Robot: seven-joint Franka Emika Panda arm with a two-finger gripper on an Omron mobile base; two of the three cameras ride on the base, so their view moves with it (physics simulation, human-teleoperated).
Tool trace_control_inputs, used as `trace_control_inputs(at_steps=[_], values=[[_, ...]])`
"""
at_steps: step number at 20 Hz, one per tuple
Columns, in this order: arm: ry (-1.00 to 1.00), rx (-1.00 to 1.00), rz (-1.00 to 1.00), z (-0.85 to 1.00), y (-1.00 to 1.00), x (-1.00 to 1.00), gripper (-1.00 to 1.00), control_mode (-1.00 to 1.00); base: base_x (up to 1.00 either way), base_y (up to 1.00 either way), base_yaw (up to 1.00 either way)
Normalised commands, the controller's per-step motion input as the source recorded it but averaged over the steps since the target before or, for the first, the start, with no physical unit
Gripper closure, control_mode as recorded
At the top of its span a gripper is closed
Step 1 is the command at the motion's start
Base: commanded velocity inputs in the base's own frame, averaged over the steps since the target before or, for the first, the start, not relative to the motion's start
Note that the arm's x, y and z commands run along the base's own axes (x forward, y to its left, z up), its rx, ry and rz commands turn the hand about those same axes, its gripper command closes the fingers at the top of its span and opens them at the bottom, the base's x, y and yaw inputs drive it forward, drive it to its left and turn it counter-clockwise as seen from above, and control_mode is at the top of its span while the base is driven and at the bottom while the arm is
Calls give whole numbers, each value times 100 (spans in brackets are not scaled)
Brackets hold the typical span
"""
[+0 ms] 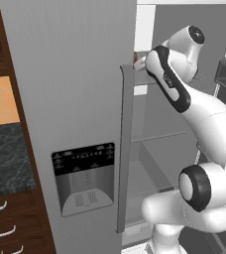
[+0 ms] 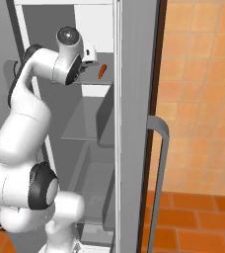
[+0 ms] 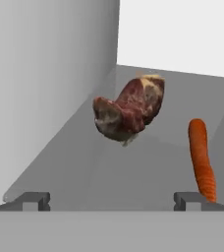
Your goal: Place one carrot and one steak in each tupperware on the nearby counter, to pack two identical lunches.
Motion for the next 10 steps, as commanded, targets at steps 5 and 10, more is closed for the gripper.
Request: trace_control_inputs(at_steps=[5, 10], values=[[2, 0, 3, 14, 17, 50, -100, -100, 0, 0, 0], [0, 0, 0, -6, 0, 54, -100, -100, 0, 0, 0]])
